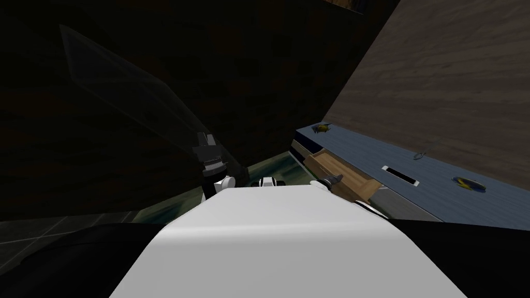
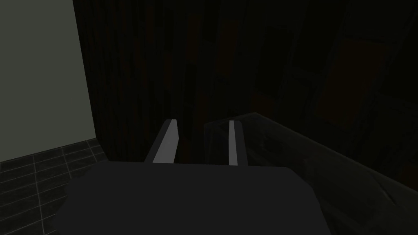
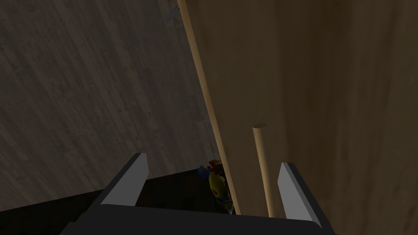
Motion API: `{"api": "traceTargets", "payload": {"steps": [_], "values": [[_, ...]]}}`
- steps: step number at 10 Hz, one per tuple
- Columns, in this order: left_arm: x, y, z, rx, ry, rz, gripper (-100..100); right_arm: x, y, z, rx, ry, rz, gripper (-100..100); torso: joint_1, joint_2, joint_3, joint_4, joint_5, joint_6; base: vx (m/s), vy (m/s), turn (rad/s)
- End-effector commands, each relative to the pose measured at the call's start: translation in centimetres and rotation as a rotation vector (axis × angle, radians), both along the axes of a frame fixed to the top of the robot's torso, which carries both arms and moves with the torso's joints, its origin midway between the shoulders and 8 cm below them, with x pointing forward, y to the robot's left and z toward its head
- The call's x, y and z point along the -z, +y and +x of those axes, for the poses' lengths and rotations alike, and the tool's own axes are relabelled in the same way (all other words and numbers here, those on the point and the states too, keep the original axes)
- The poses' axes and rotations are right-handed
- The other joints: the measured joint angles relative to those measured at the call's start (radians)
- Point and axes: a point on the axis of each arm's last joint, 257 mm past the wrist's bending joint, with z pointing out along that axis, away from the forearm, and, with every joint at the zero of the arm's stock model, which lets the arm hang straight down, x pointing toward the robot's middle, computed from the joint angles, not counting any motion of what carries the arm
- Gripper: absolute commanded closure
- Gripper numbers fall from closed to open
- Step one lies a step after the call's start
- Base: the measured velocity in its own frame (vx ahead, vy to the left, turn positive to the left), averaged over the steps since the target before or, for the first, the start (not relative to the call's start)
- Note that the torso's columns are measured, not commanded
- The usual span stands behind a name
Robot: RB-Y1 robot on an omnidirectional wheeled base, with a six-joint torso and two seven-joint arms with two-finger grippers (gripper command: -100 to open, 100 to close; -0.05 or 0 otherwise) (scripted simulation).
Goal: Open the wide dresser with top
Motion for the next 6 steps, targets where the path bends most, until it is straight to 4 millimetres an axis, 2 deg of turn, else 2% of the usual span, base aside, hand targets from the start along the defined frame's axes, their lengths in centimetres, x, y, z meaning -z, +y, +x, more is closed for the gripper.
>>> {"api": "traceTargets", "payload": {"steps": [1, 6], "values": [[0.00, 0.00, 0.00, 0.000, 0.000, 0.000, 0, 0.18, 0.07, 0.07, -0.003, 0.005, 0.006, 0, -0.002, -0.001, 0.000, -0.001, -0.001, 0.001, -0.004, 0.006, 0.003], [0.00, 0.00, 0.00, 0.000, 0.000, 0.000, 0, 0.90, 0.53, -0.17, -0.006, 0.014, 0.022, 0, -0.006, -0.002, 0.000, -0.002, -0.006, 0.001, 0.000, 0.000, 0.000]]}}
